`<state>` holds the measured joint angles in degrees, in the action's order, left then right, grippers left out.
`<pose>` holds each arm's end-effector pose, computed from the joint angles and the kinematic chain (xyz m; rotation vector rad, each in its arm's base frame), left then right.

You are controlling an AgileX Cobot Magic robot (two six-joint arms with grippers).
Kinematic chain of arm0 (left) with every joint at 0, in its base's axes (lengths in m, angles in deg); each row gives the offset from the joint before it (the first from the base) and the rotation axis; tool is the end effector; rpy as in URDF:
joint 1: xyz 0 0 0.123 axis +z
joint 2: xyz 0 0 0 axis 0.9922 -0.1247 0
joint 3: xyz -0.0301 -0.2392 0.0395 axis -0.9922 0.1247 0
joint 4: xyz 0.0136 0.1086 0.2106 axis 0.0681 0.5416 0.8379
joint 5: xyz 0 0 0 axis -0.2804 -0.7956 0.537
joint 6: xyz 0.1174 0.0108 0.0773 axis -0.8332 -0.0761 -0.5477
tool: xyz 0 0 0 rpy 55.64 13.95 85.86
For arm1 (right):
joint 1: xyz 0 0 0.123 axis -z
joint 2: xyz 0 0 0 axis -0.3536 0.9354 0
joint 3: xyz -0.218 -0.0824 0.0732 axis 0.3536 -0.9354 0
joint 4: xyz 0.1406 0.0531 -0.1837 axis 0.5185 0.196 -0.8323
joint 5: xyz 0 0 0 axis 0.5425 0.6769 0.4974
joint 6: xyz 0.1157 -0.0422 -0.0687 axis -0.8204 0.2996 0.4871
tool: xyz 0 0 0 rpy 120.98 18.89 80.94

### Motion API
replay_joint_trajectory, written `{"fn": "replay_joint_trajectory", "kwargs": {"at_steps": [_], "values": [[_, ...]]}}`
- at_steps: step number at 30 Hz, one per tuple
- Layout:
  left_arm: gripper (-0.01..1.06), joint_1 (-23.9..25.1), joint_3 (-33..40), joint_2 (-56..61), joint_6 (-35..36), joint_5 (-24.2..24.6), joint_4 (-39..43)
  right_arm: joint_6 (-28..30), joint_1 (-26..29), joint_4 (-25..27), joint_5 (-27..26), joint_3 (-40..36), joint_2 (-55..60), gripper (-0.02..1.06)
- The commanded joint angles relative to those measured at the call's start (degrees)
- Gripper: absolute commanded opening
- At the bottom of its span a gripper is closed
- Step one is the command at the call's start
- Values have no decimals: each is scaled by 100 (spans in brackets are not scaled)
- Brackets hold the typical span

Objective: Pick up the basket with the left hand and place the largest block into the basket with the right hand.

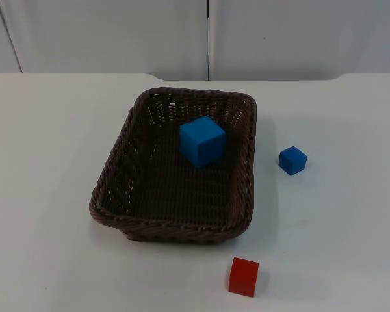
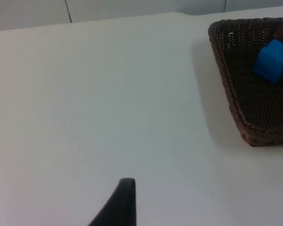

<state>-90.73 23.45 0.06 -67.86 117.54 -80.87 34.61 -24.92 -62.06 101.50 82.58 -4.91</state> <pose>0.0665 -0.0117 0.2461 0.1614 2.0518 -0.0988 0.0481 0.0546 0.2457 -0.8534 1.9733 0.4970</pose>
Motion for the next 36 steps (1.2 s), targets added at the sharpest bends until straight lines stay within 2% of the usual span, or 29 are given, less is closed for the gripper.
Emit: {"fn": "replay_joint_trajectory", "kwargs": {"at_steps": [1,36], "values": [[105,-3,29,14,-17,14,-32,-4,-14,-19,-20,0,-37,105],[105,-3,29,14,-17,14,15,-21,-14,2,-20,0,-37,105]]}}
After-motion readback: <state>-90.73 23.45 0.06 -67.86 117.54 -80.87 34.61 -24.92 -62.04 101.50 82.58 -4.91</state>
